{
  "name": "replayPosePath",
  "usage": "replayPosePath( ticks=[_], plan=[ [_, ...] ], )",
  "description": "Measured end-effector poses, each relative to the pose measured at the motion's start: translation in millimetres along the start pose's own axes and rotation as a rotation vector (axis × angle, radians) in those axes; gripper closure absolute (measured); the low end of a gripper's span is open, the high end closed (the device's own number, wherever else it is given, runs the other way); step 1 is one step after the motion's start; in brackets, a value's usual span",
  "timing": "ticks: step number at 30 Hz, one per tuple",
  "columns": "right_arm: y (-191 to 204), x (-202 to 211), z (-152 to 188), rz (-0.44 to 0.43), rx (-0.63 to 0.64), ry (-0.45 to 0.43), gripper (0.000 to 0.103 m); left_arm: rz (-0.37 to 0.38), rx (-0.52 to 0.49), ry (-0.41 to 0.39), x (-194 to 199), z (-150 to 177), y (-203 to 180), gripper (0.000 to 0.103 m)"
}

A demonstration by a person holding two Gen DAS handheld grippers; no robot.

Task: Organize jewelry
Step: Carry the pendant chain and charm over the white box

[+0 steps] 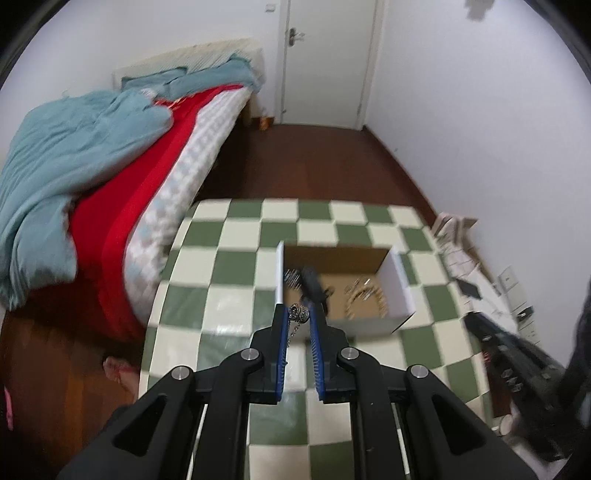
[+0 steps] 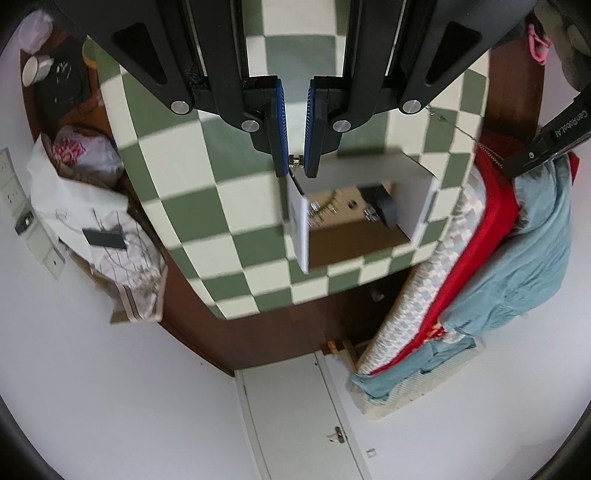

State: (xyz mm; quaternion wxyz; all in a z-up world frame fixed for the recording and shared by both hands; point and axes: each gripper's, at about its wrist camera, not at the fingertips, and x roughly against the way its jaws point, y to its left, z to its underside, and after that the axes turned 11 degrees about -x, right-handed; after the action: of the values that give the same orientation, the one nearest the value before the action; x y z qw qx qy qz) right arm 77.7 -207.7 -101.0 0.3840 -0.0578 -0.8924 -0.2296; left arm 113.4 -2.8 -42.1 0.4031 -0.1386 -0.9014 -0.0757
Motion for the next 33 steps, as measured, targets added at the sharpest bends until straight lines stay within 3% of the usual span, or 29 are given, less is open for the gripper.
replayPosePath(
  ticks=[9, 16, 24, 33],
  plan=[
    [37.8, 8.0, -51.7, -0.063, 0.04, -0.036, 0.094, 0.082, -0.02, -0.056, 13.2, -76.5, 7.7, 0.094],
    [58.6, -10.2, -84.6, -0.083, 0.07, -0.011, 0.094, 0.091, -0.024, 0.012, -24.8, -109.2, 19.7, 0.094],
    [63.3, -55.1, -102.5, -0.086, 0.068, 0.068, 0.094, 0.087, -0.059, 0.153, -93.4, -100.9, 23.7, 0.094],
    [60.1, -114.2, -106.7, -0.11, 0.046, 0.213, 0.094, 0.127, -0.02, 0.294, -158.4, -76.4, 37.1, 0.094]
  ],
)
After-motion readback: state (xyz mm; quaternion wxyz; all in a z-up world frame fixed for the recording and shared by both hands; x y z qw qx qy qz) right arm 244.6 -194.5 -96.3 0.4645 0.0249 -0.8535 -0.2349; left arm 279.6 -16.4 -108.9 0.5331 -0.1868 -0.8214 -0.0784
